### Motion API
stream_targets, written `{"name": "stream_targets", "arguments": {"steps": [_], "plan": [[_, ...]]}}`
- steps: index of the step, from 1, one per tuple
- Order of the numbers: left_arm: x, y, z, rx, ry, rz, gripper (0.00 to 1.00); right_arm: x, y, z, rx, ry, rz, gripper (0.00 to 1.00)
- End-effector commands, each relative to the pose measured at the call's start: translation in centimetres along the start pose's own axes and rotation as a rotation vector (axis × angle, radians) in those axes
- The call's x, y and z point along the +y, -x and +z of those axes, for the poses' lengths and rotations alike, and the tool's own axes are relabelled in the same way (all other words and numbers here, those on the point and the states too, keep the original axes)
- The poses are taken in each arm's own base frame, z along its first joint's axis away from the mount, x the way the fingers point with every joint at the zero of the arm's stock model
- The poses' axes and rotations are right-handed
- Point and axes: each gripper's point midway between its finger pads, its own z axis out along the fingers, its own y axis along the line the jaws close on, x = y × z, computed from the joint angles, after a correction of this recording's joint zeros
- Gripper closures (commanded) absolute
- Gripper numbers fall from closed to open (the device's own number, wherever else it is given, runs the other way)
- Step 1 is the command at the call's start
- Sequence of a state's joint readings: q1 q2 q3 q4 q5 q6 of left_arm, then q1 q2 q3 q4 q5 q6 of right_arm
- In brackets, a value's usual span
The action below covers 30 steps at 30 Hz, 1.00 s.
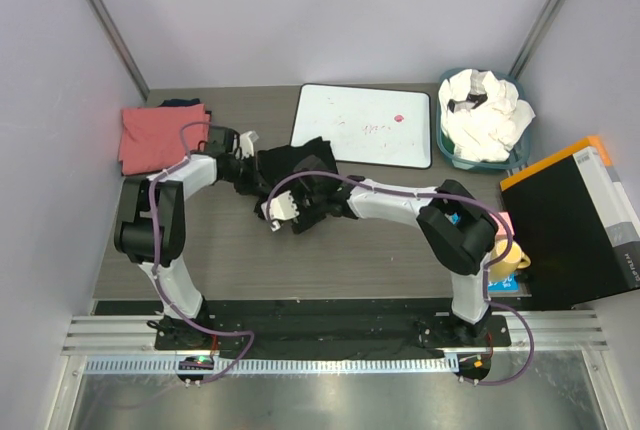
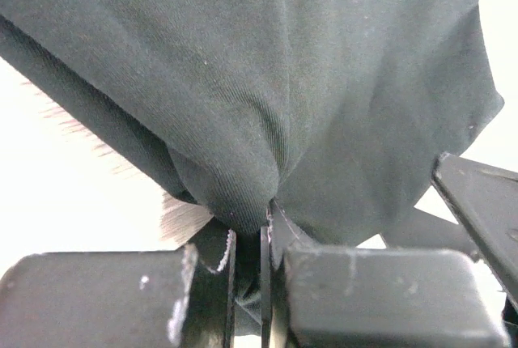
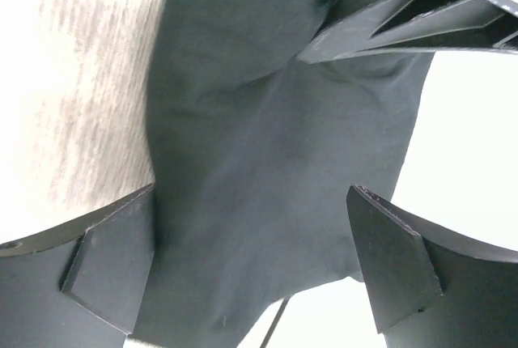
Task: Fold and stack the t-shirts
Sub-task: Put the neatly folded tshirt into the corner of the board with the left arm
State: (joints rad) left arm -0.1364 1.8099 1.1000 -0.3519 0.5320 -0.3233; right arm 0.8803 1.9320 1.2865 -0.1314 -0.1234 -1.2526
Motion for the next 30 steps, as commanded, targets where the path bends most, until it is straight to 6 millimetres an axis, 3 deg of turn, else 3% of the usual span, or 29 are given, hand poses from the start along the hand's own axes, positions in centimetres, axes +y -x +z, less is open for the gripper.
{"name": "stream_targets", "arguments": {"steps": [1,3,5,6,8,9,13,14,15,20,22,26,28,30], "plan": [[-0.9,2.2,-3.4,-0.008,0.071,0.114,1.00,-2.8,1.7,-4.4,-0.065,-0.056,0.113,0.00],[-1.4,4.0,-4.4,-0.043,0.086,0.147,1.00,-2.6,1.1,-5.3,-0.056,-0.035,0.182,0.00],[-1.5,4.7,-5.1,-0.045,0.110,0.169,1.00,-3.6,0.8,-6.6,-0.052,-0.044,0.230,0.00],[-1.8,6.2,-5.8,-0.076,0.128,0.192,1.00,-3.4,-0.3,-7.2,-0.031,-0.030,0.279,0.00],[-1.9,7.1,-6.5,-0.080,0.149,0.215,1.00,-4.0,-0.8,-8.5,-0.023,-0.044,0.298,0.00],[-2.5,8.6,-7.3,-0.118,0.157,0.239,1.00,-3.9,-1.2,-9.0,-0.012,-0.042,0.304,0.00],[-2.2,11.4,-8.4,-0.140,0.231,0.300,1.00,-3.5,-2.7,-10.7,0.024,-0.054,0.310,0.00],[-2.7,13.0,-9.2,-0.168,0.240,0.343,1.00,-3.4,-2.8,-11.0,0.027,-0.056,0.311,0.00],[-2.0,13.2,-8.7,-0.145,0.252,0.342,1.00,-3.5,-2.8,-11.5,0.027,-0.062,0.307,0.00],[0.6,16.9,-10.2,-0.168,0.326,0.370,1.00,-4.0,-3.9,-12.8,0.053,-0.088,0.313,0.00],[2.8,17.1,-10.0,-0.127,0.352,0.365,1.00,-4.3,-4.2,-13.2,0.061,-0.100,0.315,0.00],[3.8,19.4,-11.7,-0.164,0.386,0.420,1.00,-4.3,-4.6,-13.5,0.074,-0.108,0.317,0.00],[5.5,19.6,-12.8,-0.143,0.410,0.448,1.00,-4.1,-4.8,-13.4,0.079,-0.102,0.315,0.00],[5.1,20.2,-13.7,-0.141,0.398,0.487,1.00,-4.1,-5.0,-13.3,0.085,-0.100,0.308,0.00]]}}
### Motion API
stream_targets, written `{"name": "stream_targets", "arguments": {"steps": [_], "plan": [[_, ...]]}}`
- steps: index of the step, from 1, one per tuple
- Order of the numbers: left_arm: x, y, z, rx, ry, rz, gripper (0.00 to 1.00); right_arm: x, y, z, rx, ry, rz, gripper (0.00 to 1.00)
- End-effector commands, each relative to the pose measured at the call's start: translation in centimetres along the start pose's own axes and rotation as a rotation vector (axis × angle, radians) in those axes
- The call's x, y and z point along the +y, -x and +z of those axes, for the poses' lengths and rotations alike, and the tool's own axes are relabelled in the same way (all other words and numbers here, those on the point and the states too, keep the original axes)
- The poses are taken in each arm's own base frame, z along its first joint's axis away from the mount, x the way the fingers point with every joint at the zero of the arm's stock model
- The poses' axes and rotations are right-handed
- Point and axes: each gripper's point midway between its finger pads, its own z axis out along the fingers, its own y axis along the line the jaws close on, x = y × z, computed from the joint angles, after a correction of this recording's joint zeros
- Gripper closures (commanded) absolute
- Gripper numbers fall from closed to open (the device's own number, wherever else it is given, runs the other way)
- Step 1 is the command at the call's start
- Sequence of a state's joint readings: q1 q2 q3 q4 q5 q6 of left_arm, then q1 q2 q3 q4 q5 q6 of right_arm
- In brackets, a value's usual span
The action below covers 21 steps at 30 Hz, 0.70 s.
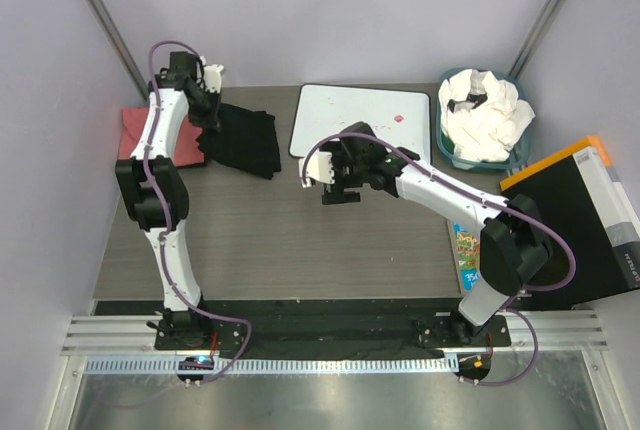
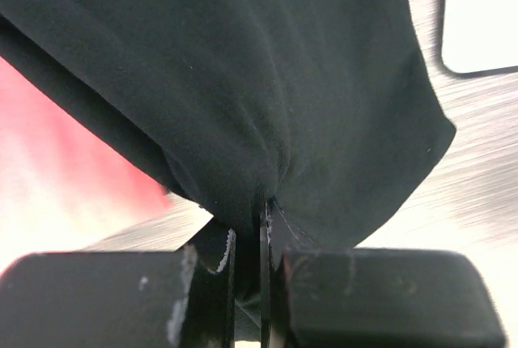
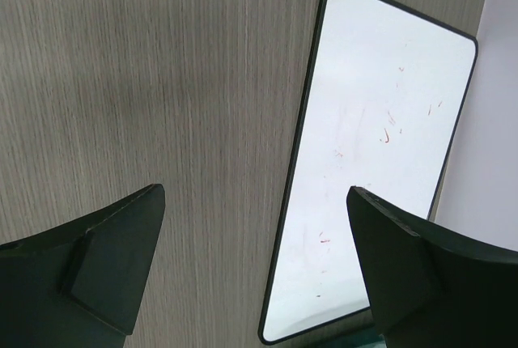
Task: Fold and stack the t-shirts
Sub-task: Put the neatly folded tshirt into the corner of the board with the left arm
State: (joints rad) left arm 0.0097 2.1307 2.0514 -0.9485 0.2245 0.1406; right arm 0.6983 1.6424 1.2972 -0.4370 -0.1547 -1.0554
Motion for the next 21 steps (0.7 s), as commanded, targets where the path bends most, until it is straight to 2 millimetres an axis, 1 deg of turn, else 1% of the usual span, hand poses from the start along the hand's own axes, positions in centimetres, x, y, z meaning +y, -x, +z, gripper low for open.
{"name": "stream_targets", "arguments": {"steps": [1,2,3,4,6,8,12,21], "plan": [[2.0,2.7,-3.7,-0.057,0.030,0.147,1.00,-1.2,0.5,-1.6,-0.006,-0.048,-0.016,0.00],[2.3,3.4,-4.5,-0.078,0.041,0.163,1.00,-1.2,0.6,-1.3,-0.007,-0.045,-0.017,0.00],[2.6,3.4,-4.8,-0.071,0.051,0.171,1.00,-1.6,0.7,-1.4,-0.009,-0.053,-0.014,0.00],[3.2,3.6,-5.1,-0.077,0.067,0.177,1.00,-1.7,0.8,-1.3,-0.012,-0.053,-0.016,0.00],[3.7,4.3,-6.2,-0.105,0.090,0.214,1.00,-1.9,0.9,-1.1,-0.014,-0.053,-0.011,0.00],[4.2,4.6,-7.0,-0.118,0.121,0.246,1.00,-2.1,1.0,-1.0,-0.015,-0.055,-0.010,0.00],[5.1,5.1,-7.5,-0.129,0.160,0.289,1.00,-2.2,1.0,-0.8,-0.016,-0.055,-0.012,0.00],[6.5,6.7,-10.1,-0.160,0.264,0.378,1.00,-2.2,1.1,-0.5,-0.019,-0.058,-0.009,0.00]]}}
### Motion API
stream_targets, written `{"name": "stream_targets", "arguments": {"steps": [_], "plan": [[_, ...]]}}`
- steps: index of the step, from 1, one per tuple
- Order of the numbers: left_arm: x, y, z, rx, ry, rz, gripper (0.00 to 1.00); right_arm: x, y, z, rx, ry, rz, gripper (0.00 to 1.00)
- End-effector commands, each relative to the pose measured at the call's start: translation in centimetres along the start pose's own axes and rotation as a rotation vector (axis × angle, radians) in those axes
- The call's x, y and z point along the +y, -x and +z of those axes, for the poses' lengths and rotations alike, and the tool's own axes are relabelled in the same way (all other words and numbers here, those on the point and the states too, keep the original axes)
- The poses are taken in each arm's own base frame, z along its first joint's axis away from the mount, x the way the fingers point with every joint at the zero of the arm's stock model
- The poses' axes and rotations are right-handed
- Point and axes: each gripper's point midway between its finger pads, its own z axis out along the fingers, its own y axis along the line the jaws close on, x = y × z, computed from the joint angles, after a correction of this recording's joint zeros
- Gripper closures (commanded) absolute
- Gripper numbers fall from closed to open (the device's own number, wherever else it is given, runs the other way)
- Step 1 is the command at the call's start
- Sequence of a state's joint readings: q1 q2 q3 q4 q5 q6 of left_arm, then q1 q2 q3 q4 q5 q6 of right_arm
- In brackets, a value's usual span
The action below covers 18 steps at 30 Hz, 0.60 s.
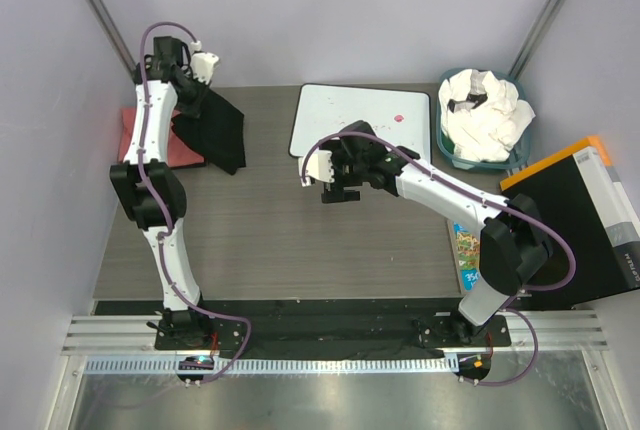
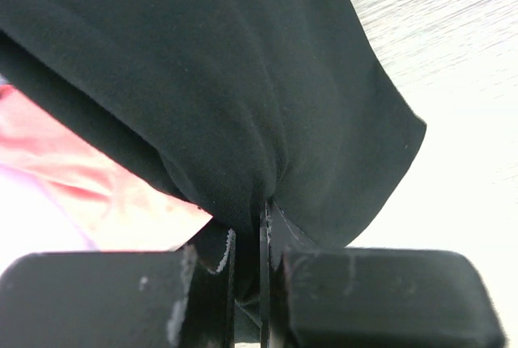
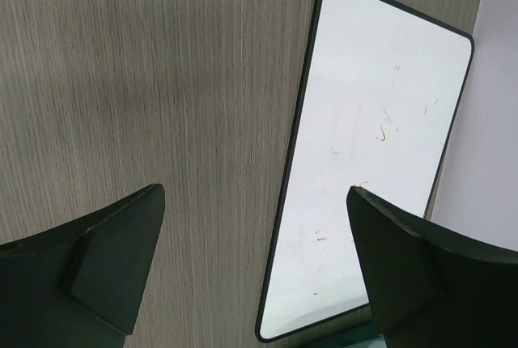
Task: Fold and stack the t-shirts
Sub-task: Put the neatly folded tshirt into the corner of the board with the left arm
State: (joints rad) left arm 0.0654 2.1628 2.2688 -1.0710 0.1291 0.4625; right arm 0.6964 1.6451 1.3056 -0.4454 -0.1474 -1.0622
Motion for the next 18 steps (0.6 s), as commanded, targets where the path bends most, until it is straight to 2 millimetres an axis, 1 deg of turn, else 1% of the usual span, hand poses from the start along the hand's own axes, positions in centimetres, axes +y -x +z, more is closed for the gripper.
{"name": "stream_targets", "arguments": {"steps": [1,2,12,13,18], "plan": [[3.1,3.6,-5.5,-0.122,0.150,0.092,1.00,-2.1,1.3,-0.5,-0.030,-0.059,-0.003,0.00],[3.7,3.7,-5.7,-0.122,0.178,0.097,1.00,-1.9,1.2,-0.4,-0.029,-0.055,-0.002,0.00],[5.6,6.5,-8.3,-0.224,0.284,0.112,1.00,-1.5,1.0,-0.4,-0.030,-0.050,0.000,0.00],[6.2,6.4,-8.6,-0.218,0.316,0.109,1.00,-1.4,1.0,-0.3,-0.031,-0.050,-0.003,0.00],[6.4,7.0,-10.0,-0.236,0.344,0.116,1.00,-1.4,1.0,-0.3,-0.032,-0.049,-0.006,0.00]]}}
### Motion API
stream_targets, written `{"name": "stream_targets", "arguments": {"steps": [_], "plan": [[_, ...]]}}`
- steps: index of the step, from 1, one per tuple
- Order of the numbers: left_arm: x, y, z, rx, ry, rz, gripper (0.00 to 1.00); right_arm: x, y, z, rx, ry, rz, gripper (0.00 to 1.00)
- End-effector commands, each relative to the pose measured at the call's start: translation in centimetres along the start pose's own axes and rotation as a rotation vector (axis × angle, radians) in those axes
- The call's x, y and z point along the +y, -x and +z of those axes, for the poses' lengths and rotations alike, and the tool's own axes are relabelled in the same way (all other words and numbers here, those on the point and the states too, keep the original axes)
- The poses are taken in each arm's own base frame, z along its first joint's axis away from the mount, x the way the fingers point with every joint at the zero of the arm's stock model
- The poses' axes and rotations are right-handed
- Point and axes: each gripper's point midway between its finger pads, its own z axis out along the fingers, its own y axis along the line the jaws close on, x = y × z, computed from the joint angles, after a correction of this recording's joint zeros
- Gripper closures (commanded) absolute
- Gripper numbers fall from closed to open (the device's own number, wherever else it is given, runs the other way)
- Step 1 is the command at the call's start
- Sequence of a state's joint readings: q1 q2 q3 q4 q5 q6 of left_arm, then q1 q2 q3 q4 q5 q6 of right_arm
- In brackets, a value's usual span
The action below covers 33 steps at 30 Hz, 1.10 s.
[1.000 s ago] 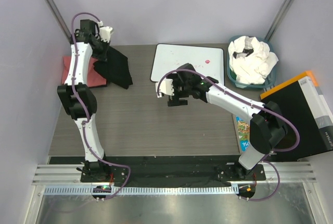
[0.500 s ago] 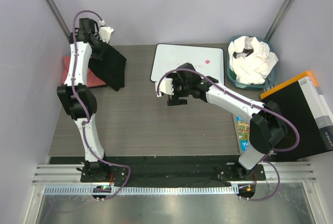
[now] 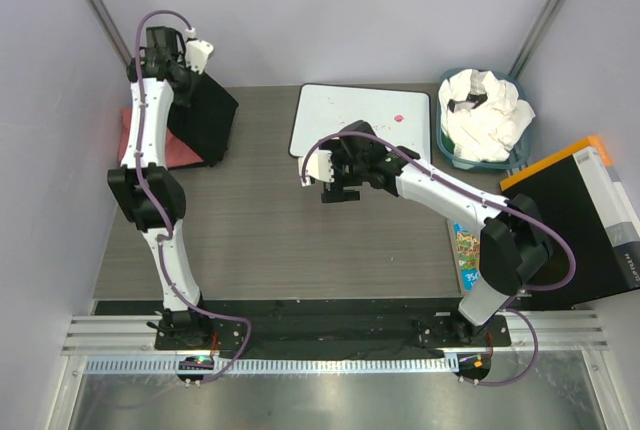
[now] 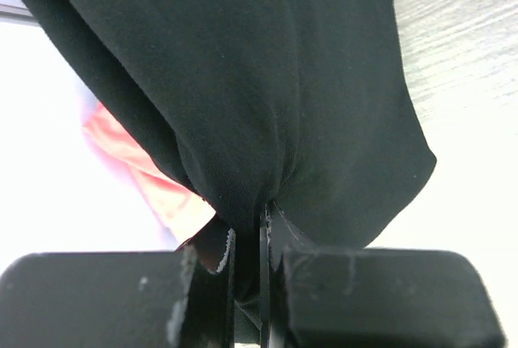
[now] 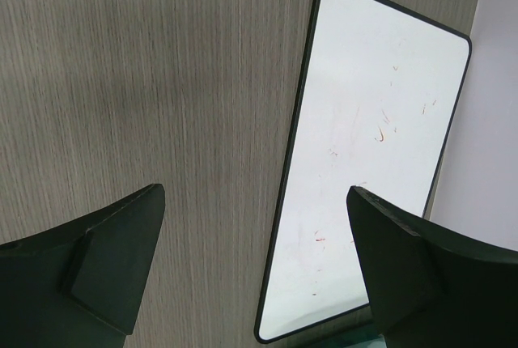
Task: Fold and stack the t-shirts
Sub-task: Put the neatly folded tshirt into the corner of the board with the left arm
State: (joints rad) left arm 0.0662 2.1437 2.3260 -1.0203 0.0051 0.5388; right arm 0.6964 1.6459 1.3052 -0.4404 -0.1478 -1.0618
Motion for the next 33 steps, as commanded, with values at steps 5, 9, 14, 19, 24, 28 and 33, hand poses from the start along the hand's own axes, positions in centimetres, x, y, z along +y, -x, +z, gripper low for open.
{"name": "stream_targets", "arguments": {"steps": [5,9,14,19,24,28,33], "plan": [[5.2,3.7,-7.1,-0.130,0.237,0.040,1.00,-1.4,0.9,-0.3,-0.031,-0.049,-0.016,0.00],[5.7,2.1,-6.6,-0.077,0.284,0.069,1.00,-1.3,1.0,-0.4,-0.032,-0.048,-0.016,0.00],[6.4,0.8,-5.4,-0.034,0.347,0.096,1.00,-1.2,0.9,-0.5,-0.033,-0.049,-0.014,0.00],[8.2,0.1,-4.5,0.009,0.452,0.116,1.00,-1.1,0.9,-0.6,-0.032,-0.048,-0.011,0.00],[9.5,-0.7,-2.9,0.038,0.558,0.135,1.00,-0.8,0.8,-0.8,-0.032,-0.047,-0.006,0.00],[10.0,-1.9,-1.4,0.088,0.614,0.158,1.00,-0.8,0.6,-0.9,-0.028,-0.049,-0.006,0.00],[10.5,-2.8,-0.1,0.131,0.648,0.180,1.00,-0.8,0.6,-1.1,-0.026,-0.054,-0.004,0.00]]}}
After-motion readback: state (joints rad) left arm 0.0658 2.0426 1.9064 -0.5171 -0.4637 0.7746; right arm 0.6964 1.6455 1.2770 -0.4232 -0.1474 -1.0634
